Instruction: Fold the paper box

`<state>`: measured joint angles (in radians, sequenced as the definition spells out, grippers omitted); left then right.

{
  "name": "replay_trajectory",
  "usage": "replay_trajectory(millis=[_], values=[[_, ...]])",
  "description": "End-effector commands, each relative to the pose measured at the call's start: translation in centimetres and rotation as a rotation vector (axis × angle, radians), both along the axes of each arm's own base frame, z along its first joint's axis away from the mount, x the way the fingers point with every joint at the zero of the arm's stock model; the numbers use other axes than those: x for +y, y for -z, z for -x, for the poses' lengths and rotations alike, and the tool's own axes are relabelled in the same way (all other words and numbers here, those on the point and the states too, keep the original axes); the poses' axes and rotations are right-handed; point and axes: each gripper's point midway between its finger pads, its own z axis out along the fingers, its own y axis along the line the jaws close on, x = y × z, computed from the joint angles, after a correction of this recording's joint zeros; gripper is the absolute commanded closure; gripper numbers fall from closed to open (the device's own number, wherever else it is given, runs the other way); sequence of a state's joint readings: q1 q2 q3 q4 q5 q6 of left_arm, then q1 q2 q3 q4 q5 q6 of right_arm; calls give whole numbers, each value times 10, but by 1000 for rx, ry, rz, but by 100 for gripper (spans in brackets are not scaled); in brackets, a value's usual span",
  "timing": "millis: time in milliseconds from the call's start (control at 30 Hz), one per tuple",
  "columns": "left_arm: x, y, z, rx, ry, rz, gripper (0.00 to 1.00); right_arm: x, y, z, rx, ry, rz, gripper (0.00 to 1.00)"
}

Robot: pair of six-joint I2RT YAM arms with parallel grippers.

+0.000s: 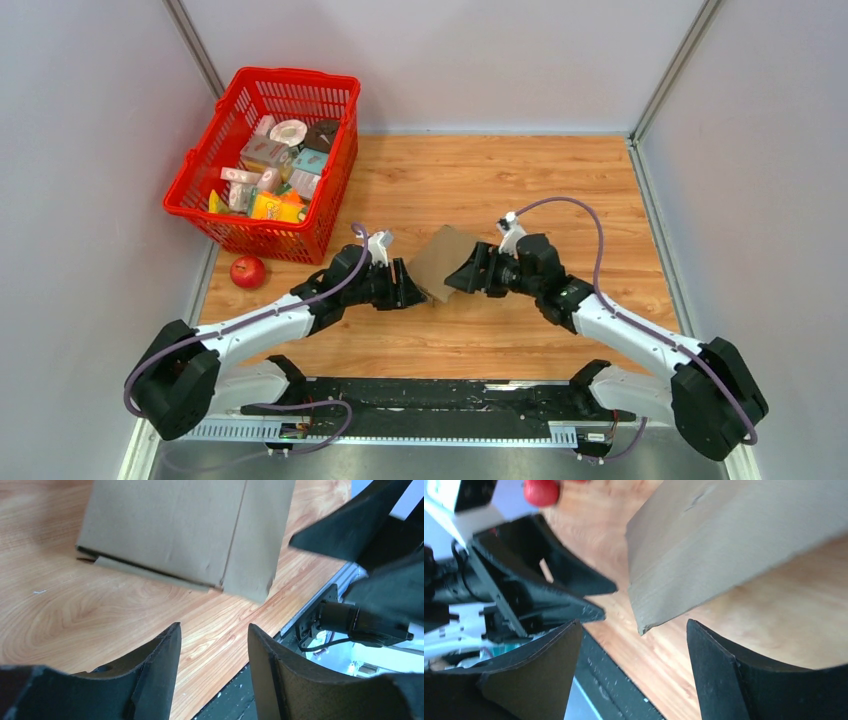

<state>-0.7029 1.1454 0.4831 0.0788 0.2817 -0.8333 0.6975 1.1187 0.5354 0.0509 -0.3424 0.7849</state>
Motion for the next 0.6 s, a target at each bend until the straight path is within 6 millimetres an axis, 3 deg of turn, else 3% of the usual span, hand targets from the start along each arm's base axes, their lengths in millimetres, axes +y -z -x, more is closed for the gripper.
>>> replay_trajectory(millis=[0,167,233,367,433,467,500,567], values=[[-1,-17,-6,-75,-6,17,39,-23,-2,-12,-89,9,47,21],[25,-15,-18,-123,-93,-95,40,-12,8,26,-151,-72,13,21],[24,-15,-23,-119,-93,-97,42,-9,6,26,-220,-78,0,22],[15,-27,-42,-142,-96,-55,46,-25,16,4,-354,-1,114,25],[13,-23,-48,-131,-92,-71,47,-26,15,-1,-421,-3,122,27],[9,-29,-54,-141,-89,-63,48,-28,25,1,-425,-10,131,29],[8,-25,-58,-128,-91,-71,49,-24,16,-4,-477,0,92,30],[0,-36,-65,-135,-80,-44,50,-20,17,-4,-516,-27,88,35]])
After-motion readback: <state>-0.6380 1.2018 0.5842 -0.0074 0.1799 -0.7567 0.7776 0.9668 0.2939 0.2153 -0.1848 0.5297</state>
